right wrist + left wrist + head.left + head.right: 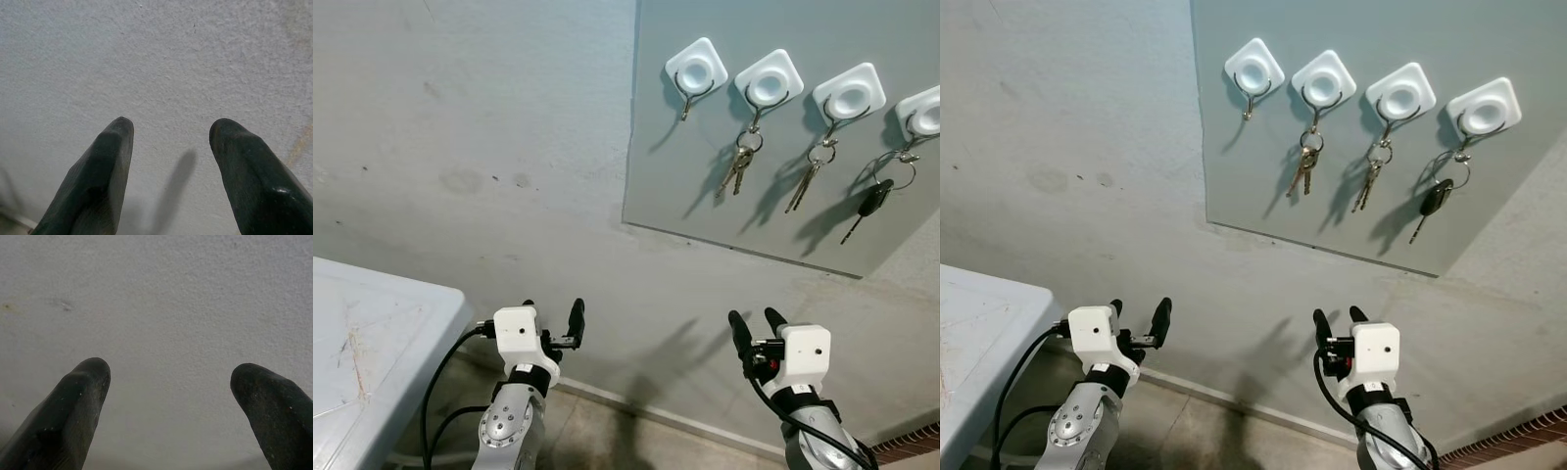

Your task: Hang keys on a hook

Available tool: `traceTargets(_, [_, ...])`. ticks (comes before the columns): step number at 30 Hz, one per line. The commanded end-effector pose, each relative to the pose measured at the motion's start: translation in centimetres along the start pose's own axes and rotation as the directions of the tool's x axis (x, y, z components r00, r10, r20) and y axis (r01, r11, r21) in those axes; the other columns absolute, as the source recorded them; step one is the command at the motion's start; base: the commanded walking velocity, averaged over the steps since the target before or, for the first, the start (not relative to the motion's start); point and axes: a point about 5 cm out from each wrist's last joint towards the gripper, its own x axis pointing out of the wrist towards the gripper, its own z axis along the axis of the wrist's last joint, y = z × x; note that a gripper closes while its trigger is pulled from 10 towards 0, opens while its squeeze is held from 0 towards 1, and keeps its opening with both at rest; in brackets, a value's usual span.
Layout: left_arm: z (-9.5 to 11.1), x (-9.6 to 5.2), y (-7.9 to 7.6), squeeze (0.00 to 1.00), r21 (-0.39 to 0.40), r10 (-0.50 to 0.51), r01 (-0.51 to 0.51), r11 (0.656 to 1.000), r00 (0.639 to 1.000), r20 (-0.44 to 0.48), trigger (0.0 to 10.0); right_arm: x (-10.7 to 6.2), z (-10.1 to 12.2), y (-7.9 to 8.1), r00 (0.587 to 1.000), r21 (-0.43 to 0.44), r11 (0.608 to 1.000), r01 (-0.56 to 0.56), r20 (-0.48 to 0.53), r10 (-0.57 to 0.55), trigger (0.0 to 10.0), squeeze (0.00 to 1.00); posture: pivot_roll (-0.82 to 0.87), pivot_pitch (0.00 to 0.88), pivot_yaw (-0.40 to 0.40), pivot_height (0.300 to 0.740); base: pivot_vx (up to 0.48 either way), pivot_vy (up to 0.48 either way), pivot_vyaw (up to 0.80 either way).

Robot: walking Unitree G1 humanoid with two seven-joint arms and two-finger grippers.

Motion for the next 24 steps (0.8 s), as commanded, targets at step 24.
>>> traceTargets(24, [-3.4,-0.7,1.1,0.0,0.031,0.018,-0.015,0.999,0.994,-0.109,10.0,-1.1,-4.4,-2.1,0.983,-0.026,0.999,0.045,-0.175,-0.049,10.0,0.0,-0.03,0.067,-0.044,0.74,0.0,0.0,0.0])
